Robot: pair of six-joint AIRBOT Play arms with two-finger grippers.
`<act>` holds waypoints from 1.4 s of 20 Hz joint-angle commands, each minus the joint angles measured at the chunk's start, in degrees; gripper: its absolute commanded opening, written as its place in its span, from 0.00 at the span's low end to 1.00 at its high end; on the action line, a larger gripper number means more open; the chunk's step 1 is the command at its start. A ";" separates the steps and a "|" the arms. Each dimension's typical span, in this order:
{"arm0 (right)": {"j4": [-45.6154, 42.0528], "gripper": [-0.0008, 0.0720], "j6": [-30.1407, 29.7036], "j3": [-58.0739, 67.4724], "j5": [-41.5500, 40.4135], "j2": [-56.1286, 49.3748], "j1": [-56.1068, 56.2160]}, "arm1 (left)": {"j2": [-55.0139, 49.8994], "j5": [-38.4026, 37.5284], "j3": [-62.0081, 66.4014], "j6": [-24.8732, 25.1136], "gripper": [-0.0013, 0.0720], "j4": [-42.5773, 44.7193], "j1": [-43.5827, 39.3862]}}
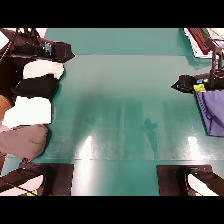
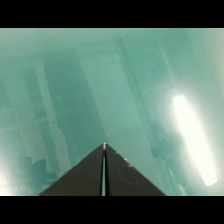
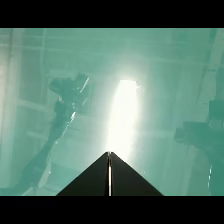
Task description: Fold the shirts.
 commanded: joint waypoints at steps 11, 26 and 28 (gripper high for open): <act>0.04 0.04 0.02 0.02 -0.55 -0.04 -0.28 | 0.00 0.02 0.02 0.00 0.05 0.00 0.00; 0.44 0.04 0.02 0.04 -0.74 -0.04 2.12 | -22.45 20.48 0.04 -7.45 0.77 30.05 16.59; 0.42 0.04 0.04 0.02 -0.76 -0.04 3.80 | -27.21 23.10 0.61 -7.08 0.77 29.79 18.73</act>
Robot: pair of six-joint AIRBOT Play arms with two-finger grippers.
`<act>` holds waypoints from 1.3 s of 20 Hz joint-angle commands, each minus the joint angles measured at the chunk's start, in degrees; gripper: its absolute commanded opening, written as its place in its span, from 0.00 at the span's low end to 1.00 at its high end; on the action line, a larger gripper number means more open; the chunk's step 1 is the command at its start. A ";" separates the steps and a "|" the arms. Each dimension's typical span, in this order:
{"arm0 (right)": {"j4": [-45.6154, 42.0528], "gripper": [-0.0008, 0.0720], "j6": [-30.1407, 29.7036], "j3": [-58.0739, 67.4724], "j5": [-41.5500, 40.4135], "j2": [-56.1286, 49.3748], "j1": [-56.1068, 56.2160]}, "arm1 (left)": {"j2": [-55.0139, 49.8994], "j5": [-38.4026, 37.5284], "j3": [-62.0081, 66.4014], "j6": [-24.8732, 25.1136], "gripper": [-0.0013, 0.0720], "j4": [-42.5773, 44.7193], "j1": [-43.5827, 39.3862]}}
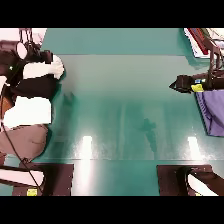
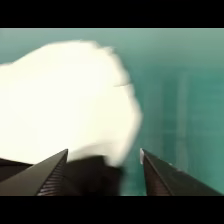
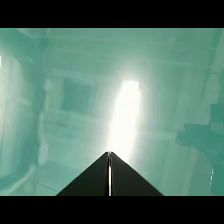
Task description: Fold the shirts.
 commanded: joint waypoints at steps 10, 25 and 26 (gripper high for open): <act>0.02 0.04 0.00 0.02 -4.83 -0.07 7.08 | -18.78 7.98 7.10 4.09 0.77 -4.44 5.25; -14.49 0.04 -0.02 21.73 -8.94 -0.07 6.91 | 12.81 -15.30 28.94 10.27 0.05 -7.87 -2.40; -15.04 0.04 -0.02 23.80 -8.87 -0.07 6.93 | 16.06 -17.57 28.41 10.88 0.05 -7.87 -4.79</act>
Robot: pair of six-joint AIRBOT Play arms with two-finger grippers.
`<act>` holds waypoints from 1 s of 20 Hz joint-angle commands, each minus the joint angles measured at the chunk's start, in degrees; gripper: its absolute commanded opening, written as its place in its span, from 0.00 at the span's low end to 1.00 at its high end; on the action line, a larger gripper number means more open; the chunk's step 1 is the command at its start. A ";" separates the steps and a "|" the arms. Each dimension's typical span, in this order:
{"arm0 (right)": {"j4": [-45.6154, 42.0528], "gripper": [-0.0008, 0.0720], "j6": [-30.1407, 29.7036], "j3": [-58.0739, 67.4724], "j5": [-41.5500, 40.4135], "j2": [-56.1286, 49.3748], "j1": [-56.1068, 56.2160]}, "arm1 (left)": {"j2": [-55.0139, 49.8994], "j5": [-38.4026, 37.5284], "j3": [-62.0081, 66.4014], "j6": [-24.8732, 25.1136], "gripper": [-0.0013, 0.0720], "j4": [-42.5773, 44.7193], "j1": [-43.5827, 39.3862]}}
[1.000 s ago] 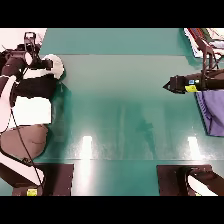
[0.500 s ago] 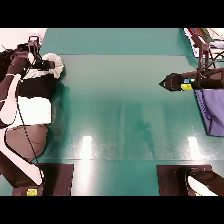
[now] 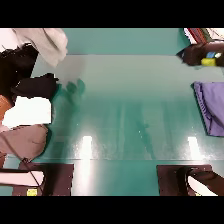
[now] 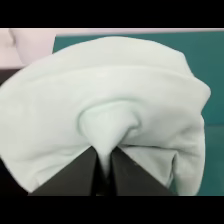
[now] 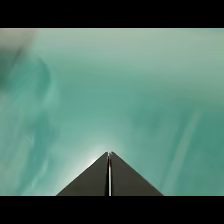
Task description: Fold the shirts.
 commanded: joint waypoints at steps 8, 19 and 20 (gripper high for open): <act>-4.50 0.04 0.00 12.15 3.21 0.02 0.04 | 12.66 -20.65 -16.68 -1.79 0.05 -0.90 -32.15; -4.39 0.04 0.02 12.11 9.86 0.00 0.04 | 8.35 -7.17 -36.20 -1.44 0.77 -7.82 -25.49; -4.42 0.04 0.02 12.11 10.67 0.00 0.04 | 6.56 -7.02 -36.46 -0.07 0.77 -10.99 -22.21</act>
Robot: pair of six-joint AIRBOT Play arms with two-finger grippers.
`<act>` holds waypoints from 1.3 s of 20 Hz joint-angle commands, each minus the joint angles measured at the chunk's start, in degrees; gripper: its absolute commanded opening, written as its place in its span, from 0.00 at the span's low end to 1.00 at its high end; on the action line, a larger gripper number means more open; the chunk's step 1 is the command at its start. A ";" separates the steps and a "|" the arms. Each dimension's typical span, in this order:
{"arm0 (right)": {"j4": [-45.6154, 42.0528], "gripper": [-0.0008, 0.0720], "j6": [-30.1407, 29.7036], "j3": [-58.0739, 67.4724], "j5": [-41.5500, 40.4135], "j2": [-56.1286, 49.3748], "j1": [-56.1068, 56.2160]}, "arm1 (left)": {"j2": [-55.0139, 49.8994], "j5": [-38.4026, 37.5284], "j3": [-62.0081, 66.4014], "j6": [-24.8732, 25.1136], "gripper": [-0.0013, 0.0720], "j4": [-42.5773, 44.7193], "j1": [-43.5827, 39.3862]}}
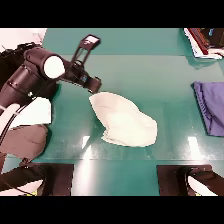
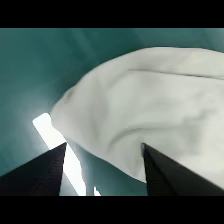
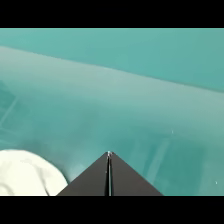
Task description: Fold the shirts.
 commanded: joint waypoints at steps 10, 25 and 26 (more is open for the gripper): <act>-0.02 0.04 0.04 0.00 6.75 -0.04 0.04 | -24.28 1.36 -1.25 18.75 0.77 -29.73 16.02; 1.60 0.58 7.63 -37.07 14.29 5.38 -9.81 | -24.44 -9.20 13.09 14.69 0.05 -23.71 19.19; 4.57 0.77 7.45 -41.77 13.09 5.25 -11.58 | -24.44 -10.32 15.39 14.69 0.05 -23.67 19.41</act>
